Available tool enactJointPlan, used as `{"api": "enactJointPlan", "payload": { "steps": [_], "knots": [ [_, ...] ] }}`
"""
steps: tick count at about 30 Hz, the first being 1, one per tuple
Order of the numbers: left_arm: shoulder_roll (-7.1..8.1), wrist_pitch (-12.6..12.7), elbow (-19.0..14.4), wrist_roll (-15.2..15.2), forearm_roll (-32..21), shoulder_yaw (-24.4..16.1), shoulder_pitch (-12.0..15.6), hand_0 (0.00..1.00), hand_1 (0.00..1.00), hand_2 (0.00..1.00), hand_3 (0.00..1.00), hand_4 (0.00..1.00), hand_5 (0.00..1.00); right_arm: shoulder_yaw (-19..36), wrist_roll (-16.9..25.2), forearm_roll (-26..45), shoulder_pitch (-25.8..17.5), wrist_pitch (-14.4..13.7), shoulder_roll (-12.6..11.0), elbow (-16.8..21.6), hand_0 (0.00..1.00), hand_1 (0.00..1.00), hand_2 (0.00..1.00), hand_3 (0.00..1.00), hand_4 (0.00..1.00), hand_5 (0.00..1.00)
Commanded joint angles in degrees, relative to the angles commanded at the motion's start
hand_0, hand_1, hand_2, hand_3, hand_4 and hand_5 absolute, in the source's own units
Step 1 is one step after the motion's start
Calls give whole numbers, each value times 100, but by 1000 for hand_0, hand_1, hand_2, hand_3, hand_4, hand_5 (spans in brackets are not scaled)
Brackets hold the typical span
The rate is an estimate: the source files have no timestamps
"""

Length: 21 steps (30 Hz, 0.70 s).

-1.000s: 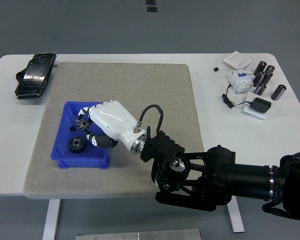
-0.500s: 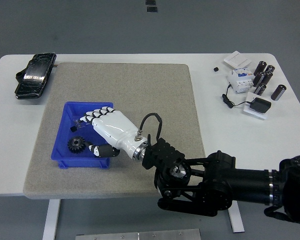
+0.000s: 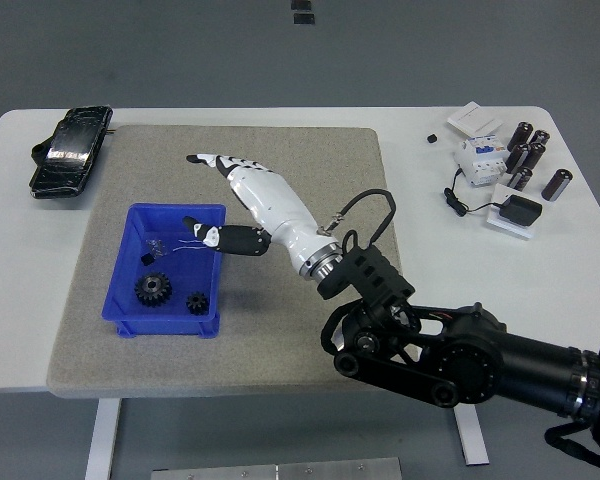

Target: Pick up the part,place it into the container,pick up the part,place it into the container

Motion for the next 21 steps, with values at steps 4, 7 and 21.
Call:
{"api": "enactJointPlan", "payload": {
  "steps": [4, 7, 21],
  "knots": [
    [5, 3, 9, -16, -23, 9, -4, 718, 672, 649, 598, 681, 342, 638, 634, 843, -443, -27, -332, 224, 830, 822, 815, 804, 719, 363],
    [16, 3, 16, -27, -34, 14, -9, 718, 672, 649, 597, 680, 340, 1144, 1100, 1443, -802, 29, -534, 377, 789, 789, 780, 761, 721, 369],
    [75, -28, 40, -59, 8, 11, -40, 719, 672, 648, 597, 679, 336, 3170, 2187, 3092, -2222, 286, -1214, 708, 765, 768, 758, 736, 720, 376]
  ]
}}
